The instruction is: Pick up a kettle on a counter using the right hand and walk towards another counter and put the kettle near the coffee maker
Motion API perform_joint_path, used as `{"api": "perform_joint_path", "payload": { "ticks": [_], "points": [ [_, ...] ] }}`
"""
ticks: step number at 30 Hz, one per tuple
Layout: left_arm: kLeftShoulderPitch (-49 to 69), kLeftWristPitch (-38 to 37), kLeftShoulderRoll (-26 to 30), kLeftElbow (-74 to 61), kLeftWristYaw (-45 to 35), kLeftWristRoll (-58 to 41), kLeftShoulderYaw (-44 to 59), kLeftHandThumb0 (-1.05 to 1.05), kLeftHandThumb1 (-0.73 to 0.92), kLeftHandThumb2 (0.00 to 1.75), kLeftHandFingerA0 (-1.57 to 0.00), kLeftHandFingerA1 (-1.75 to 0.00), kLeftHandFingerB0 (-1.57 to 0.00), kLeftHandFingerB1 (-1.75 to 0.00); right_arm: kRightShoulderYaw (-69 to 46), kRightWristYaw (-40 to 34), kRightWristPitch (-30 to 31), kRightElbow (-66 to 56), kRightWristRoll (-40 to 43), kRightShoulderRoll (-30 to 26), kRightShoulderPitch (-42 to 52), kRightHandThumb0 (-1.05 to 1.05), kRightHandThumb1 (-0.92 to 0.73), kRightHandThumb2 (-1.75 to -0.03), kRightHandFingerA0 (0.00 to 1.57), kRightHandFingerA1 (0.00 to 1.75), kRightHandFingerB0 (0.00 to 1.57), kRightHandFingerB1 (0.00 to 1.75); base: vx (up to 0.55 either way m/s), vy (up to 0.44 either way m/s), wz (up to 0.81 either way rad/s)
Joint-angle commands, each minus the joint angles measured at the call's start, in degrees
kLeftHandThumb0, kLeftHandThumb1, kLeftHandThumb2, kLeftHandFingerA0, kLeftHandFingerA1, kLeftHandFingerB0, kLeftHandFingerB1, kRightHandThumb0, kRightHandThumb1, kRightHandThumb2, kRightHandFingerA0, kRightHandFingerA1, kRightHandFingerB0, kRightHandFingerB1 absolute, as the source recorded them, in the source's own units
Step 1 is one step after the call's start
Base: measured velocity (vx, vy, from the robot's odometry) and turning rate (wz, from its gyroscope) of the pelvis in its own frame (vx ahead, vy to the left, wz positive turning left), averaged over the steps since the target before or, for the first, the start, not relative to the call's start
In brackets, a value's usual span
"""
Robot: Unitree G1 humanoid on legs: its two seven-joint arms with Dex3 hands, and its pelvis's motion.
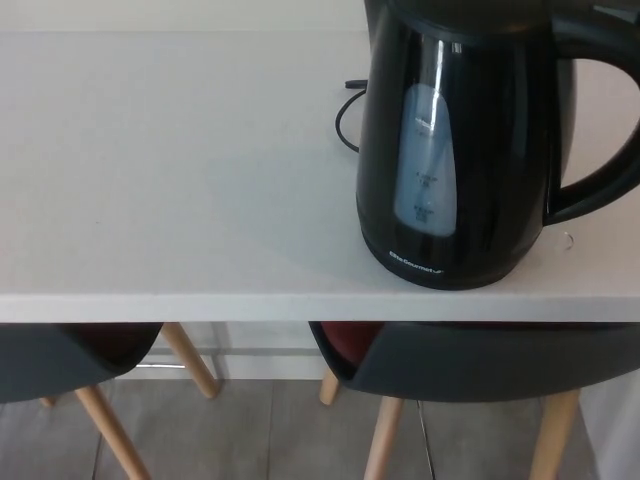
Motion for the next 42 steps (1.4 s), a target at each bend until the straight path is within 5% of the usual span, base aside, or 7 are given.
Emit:
{"api": "perform_joint_path", "payload": {
  "ticks": [1,13,16,25,29,35,42],
  "points": [
    [2.7,-19.7,-2.7,-2.2,3.0,-7.1,7.2,-0.06,0.34,1.31,-1.05,-1.10,-1.00,-0.86,-7.2,-3.0,-20.2,1.2,7.0,1.4,3.1,-0.09,-0.75,-0.63,0.93,0.49,0.62,0.40,0.00,0.000,0.00],
    [2.2,-21.6,-2.7,1.6,3.0,-5.7,9.4,-0.05,0.38,1.21,-1.08,-1.04,-0.98,-0.78,-12.5,-3.8,-36.1,-22.3,9.2,9.2,15.7,-0.27,-0.66,-0.60,0.53,0.46,0.25,0.30,0.00,0.000,0.00],
    [1.7,-21.7,-2.6,2.4,2.8,-5.8,9.8,-0.04,0.34,1.26,-1.05,-1.04,-0.97,-0.79,-12.1,-2.4,-28.6,-53.4,14.5,11.7,25.1,-0.52,-0.47,-0.76,0.21,0.49,0.07,0.39,0.00,0.000,0.00],
    [-0.6,-22.6,-2.2,2.8,3.0,-5.0,9.0,-0.14,0.39,1.16,-1.08,-1.06,-0.98,-0.88,-20.2,-2.4,-11.1,-86.0,19.2,2.2,25.0,-0.65,-0.60,-0.59,0.13,0.39,0.02,0.20,0.00,0.000,0.00],
    [-0.8,-22.6,-2.5,1.2,3.4,-4.0,8.0,-0.08,0.25,1.38,-1.06,-1.08,-1.00,-0.84,-24.8,-1.0,-4.9,-91.4,19.3,-5.3,19.9,-0.73,-0.47,-0.86,0.00,0.43,0.00,0.23,0.00,0.000,0.00],
    [-0.6,-23.3,-2.4,0.9,2.7,-4.1,8.0,-0.09,0.26,1.36,-1.07,-1.05,-1.00,-0.81,-26.4,1.7,7.5,-95.9,20.2,-16.4,11.0,-0.81,-0.55,-0.59,0.00,0.43,0.03,0.34,0.00,0.000,0.00],
    [-0.3,-23.7,-1.7,4.2,2.9,-4.1,8.6,-0.08,0.40,1.18,-1.09,-1.04,-0.99,-0.83,-20.2,2.6,18.5,-95.5,14.3,-23.0,-4.6,-0.89,-0.44,-0.71,0.01,0.35,0.03,0.31,0.00,0.000,0.00]
  ]
}}
